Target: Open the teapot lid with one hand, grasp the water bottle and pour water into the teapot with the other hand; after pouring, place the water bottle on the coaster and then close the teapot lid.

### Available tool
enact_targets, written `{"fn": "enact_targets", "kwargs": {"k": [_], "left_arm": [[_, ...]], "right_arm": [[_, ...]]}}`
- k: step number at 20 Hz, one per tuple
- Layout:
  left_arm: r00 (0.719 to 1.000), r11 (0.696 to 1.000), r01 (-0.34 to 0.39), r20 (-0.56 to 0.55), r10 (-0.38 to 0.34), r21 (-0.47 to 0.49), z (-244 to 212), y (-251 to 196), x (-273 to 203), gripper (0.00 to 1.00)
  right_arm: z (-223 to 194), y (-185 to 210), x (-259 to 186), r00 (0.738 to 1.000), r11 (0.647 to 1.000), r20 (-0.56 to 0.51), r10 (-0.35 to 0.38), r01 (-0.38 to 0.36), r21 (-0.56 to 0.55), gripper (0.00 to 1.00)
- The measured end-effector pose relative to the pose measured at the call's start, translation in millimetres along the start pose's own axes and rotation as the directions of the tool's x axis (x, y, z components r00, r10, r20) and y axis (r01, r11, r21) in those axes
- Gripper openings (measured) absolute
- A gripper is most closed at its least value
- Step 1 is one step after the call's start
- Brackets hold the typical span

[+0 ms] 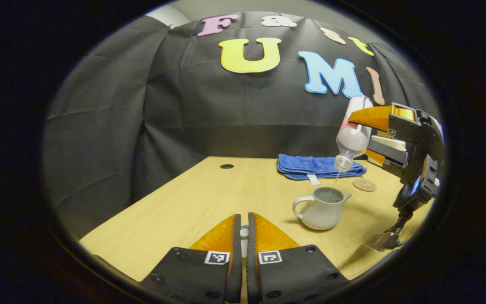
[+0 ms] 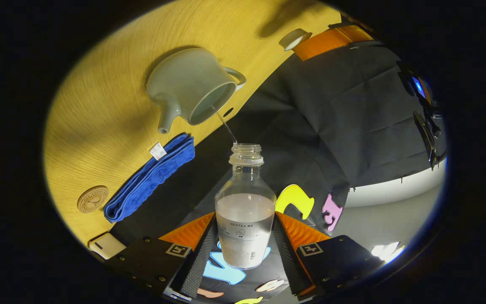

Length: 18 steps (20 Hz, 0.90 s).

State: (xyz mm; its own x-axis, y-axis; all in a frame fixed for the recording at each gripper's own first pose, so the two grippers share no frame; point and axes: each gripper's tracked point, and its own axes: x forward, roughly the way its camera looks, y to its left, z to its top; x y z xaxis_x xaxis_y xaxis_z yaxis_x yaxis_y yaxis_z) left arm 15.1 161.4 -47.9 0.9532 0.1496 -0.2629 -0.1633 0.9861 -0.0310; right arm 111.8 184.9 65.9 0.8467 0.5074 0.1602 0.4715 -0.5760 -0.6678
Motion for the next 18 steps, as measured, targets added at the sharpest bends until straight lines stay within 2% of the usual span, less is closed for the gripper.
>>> {"fn": "enact_targets", "kwargs": {"k": [4,7,8,10,12,14,16,18], "left_arm": [[1.000,1.000,0.000,-0.001,0.000,0.000,-0.7,0.5,-0.7,0.12],[1.000,1.000,-0.003,0.002,0.003,-0.003,0.6,1.3,-1.7,0.12],[1.000,1.000,-0.003,0.004,0.003,-0.004,1.1,1.8,-1.9,0.12],[1.000,1.000,-0.002,0.003,0.002,-0.004,0.4,1.5,-2.0,0.12],[1.000,1.000,-0.001,0.004,0.001,-0.004,0.9,1.3,-1.6,0.12],[1.000,1.000,0.000,0.006,0.000,-0.005,1.3,1.3,-2.4,0.12],[1.000,1.000,0.000,0.007,0.000,-0.006,1.7,2.1,-2.0,0.12],[1.000,1.000,0.003,0.007,-0.003,-0.007,2.0,0.8,-2.4,0.12]], "right_arm": [[-2.1,1.3,0.2,1.000,1.000,0.002,0.017,-0.017,0.024,0.78],[-8.2,8.7,8.2,0.997,0.985,-0.013,0.082,-0.079,0.156,0.75],[-6.6,12.8,5.2,0.995,0.972,-0.015,0.096,-0.090,0.218,0.78],[-1.7,23.0,0.5,0.992,0.924,-0.009,0.128,-0.116,0.365,0.78],[3.4,30.5,-6.2,0.984,0.857,0.004,0.177,-0.156,0.491,0.78],[11.1,38.3,-7.1,0.975,0.766,0.022,0.223,-0.189,0.614,0.78],[18.9,48.7,-11.4,0.963,0.620,0.049,0.264,-0.208,0.756,0.78],[15.9,50.8,-12.3,0.958,0.475,0.051,0.282,-0.186,0.860,0.78]]}}
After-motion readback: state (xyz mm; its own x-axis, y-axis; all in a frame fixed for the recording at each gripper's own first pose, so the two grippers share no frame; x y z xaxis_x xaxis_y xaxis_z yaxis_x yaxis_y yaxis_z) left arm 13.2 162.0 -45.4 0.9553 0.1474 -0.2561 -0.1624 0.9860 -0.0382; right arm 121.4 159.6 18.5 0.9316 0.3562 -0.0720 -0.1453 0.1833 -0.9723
